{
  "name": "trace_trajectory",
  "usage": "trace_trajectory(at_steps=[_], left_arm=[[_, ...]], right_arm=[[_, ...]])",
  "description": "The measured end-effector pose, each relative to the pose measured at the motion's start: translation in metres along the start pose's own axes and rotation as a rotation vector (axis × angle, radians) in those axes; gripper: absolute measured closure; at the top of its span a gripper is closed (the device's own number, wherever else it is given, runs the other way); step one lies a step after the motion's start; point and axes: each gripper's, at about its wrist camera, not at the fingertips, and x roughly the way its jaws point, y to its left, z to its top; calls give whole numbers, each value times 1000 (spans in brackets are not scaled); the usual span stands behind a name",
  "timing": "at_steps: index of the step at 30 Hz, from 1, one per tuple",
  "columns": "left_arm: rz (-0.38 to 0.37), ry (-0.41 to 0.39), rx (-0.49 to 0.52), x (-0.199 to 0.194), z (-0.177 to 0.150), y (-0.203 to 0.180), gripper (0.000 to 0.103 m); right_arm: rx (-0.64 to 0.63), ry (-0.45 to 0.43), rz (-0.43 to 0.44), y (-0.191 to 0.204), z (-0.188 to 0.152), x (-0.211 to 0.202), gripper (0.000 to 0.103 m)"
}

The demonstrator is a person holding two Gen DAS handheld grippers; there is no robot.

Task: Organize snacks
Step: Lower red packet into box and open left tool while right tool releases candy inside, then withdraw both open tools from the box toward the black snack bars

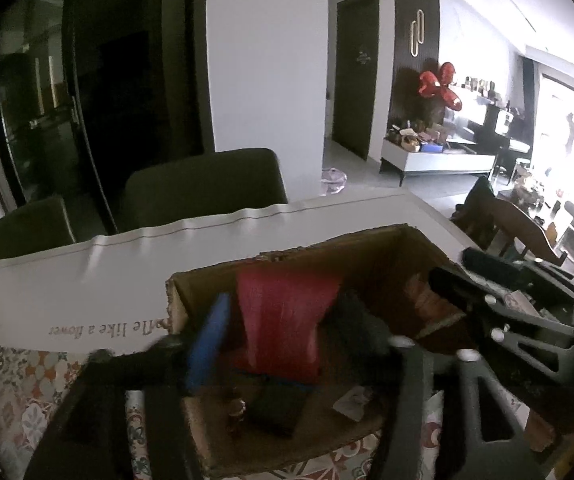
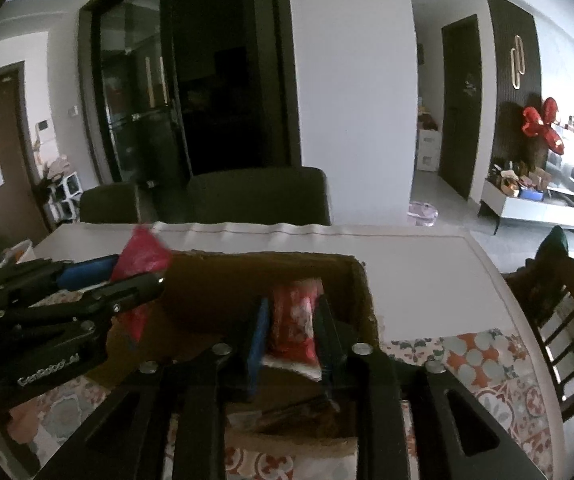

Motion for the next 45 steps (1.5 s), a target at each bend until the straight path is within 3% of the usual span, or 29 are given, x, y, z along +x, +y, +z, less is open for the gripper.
trace_trajectory(at_steps=[2,8,10,28,45], left_arm=[[17,-18,8,-5,-2,-1,38],[35,-73,44,-28,-6,-7,35],[37,-96,62,-39,-11,-12,35],[-15,-191,183,-117,-53,-51,35],[-40,-158,238,-145,-112,-76,35]], right_arm=[[2,-7,-23,0,1,-2,51],[0,-23,-38,-2,-1,-17,51],[-1,-27,-42,-2,-2,-23,46],[-32,-95,-53,0,-33,-109,46],[-39,-51,-126,-2,-89,-158,46]])
